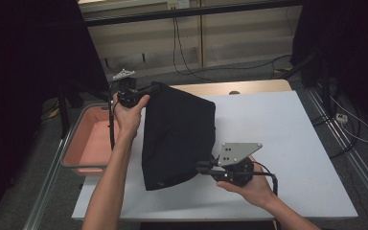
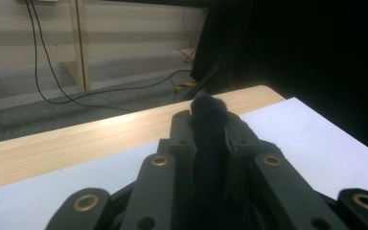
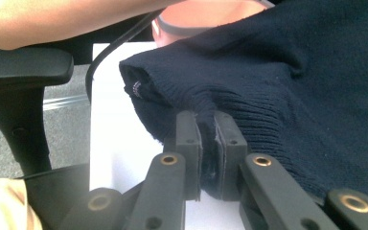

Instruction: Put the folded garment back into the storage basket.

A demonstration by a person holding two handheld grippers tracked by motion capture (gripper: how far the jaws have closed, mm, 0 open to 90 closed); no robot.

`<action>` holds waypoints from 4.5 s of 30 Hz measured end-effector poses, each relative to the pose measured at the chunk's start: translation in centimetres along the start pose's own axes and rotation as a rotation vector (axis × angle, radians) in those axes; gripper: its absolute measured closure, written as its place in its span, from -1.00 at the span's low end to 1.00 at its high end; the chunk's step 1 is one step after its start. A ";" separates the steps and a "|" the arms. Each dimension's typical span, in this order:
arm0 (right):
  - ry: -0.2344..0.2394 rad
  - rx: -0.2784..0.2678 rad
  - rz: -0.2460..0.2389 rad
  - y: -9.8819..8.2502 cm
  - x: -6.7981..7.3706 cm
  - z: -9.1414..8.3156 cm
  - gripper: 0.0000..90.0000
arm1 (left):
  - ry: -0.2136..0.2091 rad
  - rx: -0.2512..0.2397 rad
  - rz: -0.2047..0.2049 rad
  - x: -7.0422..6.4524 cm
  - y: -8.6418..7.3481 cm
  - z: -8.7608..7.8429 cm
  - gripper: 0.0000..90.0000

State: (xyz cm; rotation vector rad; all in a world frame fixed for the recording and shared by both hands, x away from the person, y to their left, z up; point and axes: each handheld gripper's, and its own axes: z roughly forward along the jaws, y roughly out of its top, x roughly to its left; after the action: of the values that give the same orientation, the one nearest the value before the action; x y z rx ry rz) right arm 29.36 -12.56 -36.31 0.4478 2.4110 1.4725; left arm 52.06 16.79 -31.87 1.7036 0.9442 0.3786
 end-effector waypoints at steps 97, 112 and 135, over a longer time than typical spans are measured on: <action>0.137 -0.148 -0.034 9.6 -0.6 10.9 0.87 | 0.200 -0.071 -0.059 9.6 4.2 -10.9 0.74; 0.151 -0.151 -0.043 10.7 -0.2 12.5 0.87 | 0.242 -0.077 -0.053 11.0 4.2 -13.1 0.74; 0.183 -0.151 -0.047 12.0 0.4 15.4 0.87 | 0.283 -0.095 -0.080 13.2 3.6 -15.7 0.74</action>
State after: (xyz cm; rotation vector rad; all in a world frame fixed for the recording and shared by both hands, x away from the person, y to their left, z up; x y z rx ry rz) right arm 36.40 5.20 -32.38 0.2311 2.4032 1.7267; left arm 51.37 36.70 -25.80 1.5452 1.1767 0.6127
